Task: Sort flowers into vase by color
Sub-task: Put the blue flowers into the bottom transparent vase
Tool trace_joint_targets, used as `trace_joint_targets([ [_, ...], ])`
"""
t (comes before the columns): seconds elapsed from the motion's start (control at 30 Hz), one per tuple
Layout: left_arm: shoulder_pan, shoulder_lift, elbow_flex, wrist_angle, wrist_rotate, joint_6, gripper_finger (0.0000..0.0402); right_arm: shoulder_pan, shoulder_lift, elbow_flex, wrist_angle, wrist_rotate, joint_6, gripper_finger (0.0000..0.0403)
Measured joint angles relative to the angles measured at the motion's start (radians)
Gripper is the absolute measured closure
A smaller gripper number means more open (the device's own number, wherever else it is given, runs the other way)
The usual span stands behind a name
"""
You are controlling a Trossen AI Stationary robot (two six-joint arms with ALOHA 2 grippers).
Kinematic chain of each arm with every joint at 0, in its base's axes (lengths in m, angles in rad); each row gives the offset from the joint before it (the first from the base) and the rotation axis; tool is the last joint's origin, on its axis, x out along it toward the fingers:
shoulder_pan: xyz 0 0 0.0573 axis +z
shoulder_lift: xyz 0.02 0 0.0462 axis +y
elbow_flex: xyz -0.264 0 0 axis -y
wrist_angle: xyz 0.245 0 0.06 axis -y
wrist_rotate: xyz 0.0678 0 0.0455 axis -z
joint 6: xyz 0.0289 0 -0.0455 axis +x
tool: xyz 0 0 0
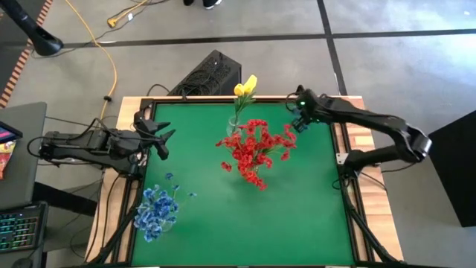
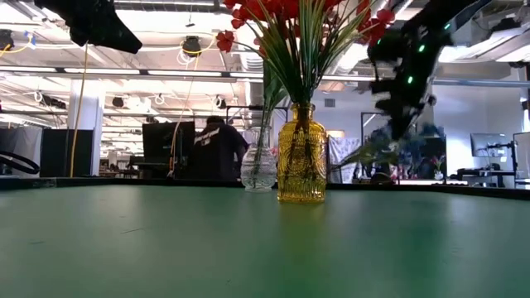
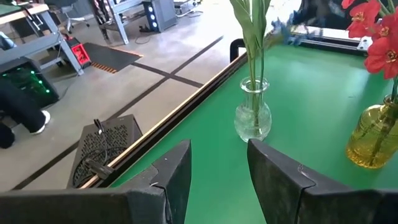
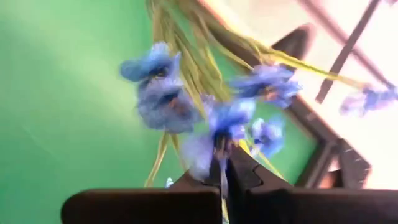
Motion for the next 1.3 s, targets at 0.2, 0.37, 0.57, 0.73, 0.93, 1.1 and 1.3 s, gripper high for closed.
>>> trace_joint_targets([
  [0.2,0.000,0.000,0.000,-0.016,0.046,-0.001,0.0255,0.044,-0.181,0.000,0.001,0.016,0.027,0.0381],
  [0.37,0.000,0.000,0.000,-0.022,0.054,-0.002,0.0255,0.087,-0.330,0.000,0.020,0.047,0.051,0.0381],
  [0.57,0.000,0.000,0.000,-0.021,0.054,-0.002,0.0255,0.182,-0.468,0.000,0.161,0.051,0.014,0.0381],
  [0.73,0.000,0.000,0.000,-0.021,0.056,-0.002,0.0255,0.324,-0.523,0.000,0.327,0.024,-0.081,0.0381],
  [0.93,0.000,0.000,0.000,-0.020,0.093,0.014,0.0255,0.496,-0.543,0.002,0.520,0.021,-0.193,0.0381],
  [1.1,0.000,0.000,0.000,-0.022,0.118,0.014,0.0255,0.627,-0.528,0.068,0.553,0.021,-0.272,0.0381],
  [1.3,0.000,0.000,0.000,-0.029,0.132,0.023,0.0255,0.797,-0.457,0.212,0.562,0.015,-0.351,0.0381],
])
